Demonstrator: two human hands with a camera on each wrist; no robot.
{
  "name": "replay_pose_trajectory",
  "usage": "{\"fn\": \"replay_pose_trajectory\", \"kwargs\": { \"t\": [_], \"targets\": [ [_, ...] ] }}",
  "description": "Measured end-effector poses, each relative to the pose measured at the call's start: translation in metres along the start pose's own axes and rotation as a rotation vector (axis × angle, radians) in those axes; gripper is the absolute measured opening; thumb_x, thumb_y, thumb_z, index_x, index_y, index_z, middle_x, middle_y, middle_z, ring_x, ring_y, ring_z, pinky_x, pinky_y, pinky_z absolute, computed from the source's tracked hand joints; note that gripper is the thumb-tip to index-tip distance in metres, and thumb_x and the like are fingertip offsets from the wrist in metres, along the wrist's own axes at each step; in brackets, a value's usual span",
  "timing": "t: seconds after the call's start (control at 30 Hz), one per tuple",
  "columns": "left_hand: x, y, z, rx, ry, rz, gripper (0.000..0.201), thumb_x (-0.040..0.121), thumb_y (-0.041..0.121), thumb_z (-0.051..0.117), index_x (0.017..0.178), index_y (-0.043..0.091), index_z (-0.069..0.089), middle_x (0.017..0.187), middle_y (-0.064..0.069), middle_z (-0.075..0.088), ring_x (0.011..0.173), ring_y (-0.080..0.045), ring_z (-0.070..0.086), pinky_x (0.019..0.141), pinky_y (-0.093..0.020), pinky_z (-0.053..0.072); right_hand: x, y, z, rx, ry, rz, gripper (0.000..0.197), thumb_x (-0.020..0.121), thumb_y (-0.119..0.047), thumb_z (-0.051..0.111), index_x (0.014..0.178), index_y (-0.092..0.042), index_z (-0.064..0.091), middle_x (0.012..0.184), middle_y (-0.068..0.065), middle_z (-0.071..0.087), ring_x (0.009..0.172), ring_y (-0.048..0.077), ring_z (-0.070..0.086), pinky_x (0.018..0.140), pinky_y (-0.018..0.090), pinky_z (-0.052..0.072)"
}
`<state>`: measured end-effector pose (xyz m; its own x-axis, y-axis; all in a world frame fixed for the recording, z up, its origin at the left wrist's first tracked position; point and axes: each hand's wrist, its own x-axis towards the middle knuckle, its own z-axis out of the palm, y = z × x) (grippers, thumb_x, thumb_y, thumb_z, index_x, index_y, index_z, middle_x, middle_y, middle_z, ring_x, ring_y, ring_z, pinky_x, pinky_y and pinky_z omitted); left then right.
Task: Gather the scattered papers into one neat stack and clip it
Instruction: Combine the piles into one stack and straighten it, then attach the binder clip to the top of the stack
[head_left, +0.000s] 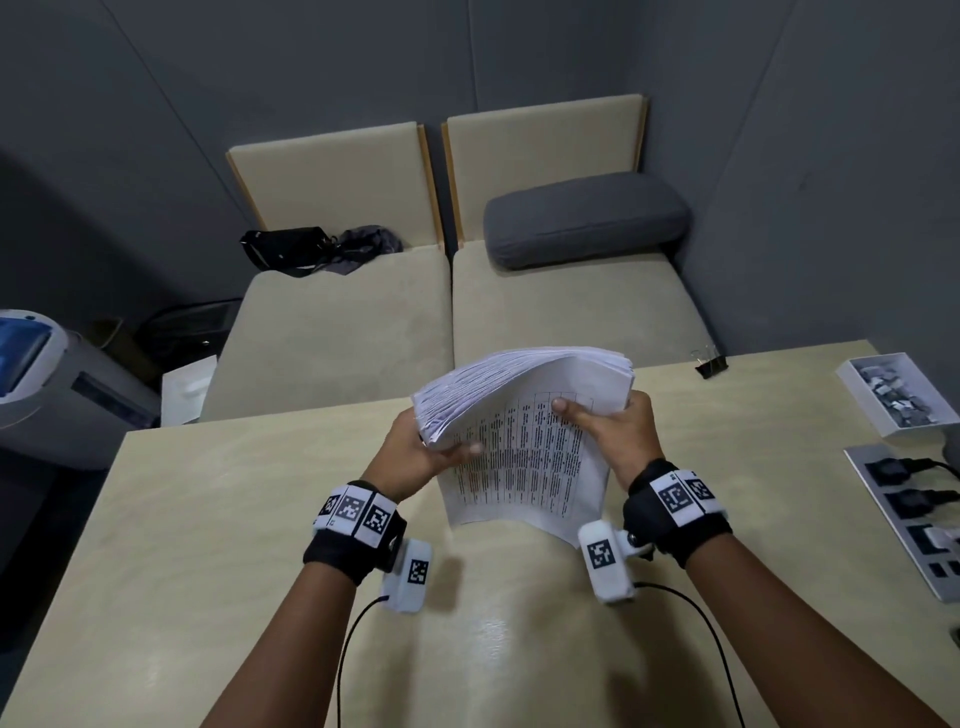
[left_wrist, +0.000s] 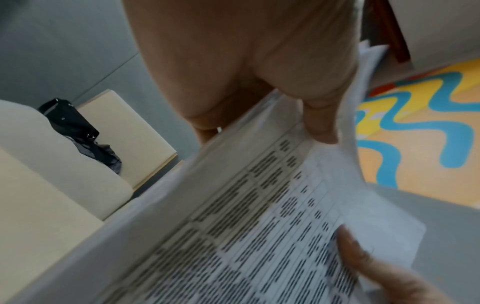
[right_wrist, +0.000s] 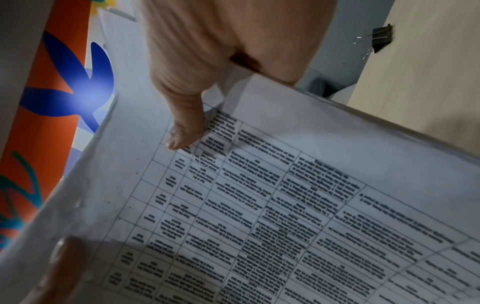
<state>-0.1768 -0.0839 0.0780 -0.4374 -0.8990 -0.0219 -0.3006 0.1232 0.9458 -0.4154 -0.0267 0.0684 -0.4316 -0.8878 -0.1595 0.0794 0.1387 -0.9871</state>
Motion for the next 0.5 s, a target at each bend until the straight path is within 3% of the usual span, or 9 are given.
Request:
{"fn": "replay_pose_trajectory", "kwargs": {
  "t": [0.13, 0.23, 0.43, 0.5],
  "targets": [
    [0.007, 0.017, 0.001, -0.166, 0.151, -0.003, 0.023, 0.083, 0.008, 0.072, 0.101, 0.022, 0.069, 0.090, 0.015, 0.073, 0.089, 0.000, 0.066, 0.081, -0.017, 0.051, 0.000, 0.001, -0.002, 0.021, -0.010, 0.011, 0.029, 0.060, -0.023, 0.087, 0.081, -0.016, 0.070, 0.084, 0.007, 0.075, 0.079, 0.022, 0.072, 0.074, 0.034, 0.059],
    [0.011, 0.025, 0.005, -0.133, 0.172, 0.018, 0.018, 0.085, 0.005, 0.069, 0.090, 0.022, 0.070, 0.080, 0.016, 0.073, 0.080, 0.001, 0.065, 0.079, -0.019, 0.052, 0.000, -0.001, -0.002, 0.029, -0.012, -0.006, 0.034, 0.057, -0.027, 0.087, 0.083, -0.016, 0.070, 0.083, 0.005, 0.074, 0.078, 0.021, 0.072, 0.069, 0.028, 0.059],
    [0.015, 0.029, 0.007, -0.258, 0.238, -0.076, 0.013, 0.085, 0.000, 0.068, 0.096, 0.006, 0.070, 0.079, 0.005, 0.075, 0.074, -0.012, 0.070, 0.067, -0.025, 0.056, -0.001, -0.004, -0.014, -0.075, -0.090, 0.013, 0.045, 0.058, -0.030, 0.088, 0.093, -0.009, 0.068, 0.088, 0.004, 0.074, 0.080, 0.011, 0.072, 0.072, 0.027, 0.058],
    [0.016, 0.020, 0.012, -0.273, 0.213, -0.184, 0.013, 0.086, -0.001, 0.066, 0.098, -0.004, 0.069, 0.084, -0.009, 0.074, 0.073, -0.020, 0.071, 0.065, -0.030, 0.057, 0.000, 0.005, -0.020, -0.106, -0.145, 0.073, 0.040, 0.061, -0.025, 0.089, 0.094, -0.012, 0.069, 0.091, 0.004, 0.075, 0.084, 0.014, 0.072, 0.075, 0.029, 0.058]
  ]
}}
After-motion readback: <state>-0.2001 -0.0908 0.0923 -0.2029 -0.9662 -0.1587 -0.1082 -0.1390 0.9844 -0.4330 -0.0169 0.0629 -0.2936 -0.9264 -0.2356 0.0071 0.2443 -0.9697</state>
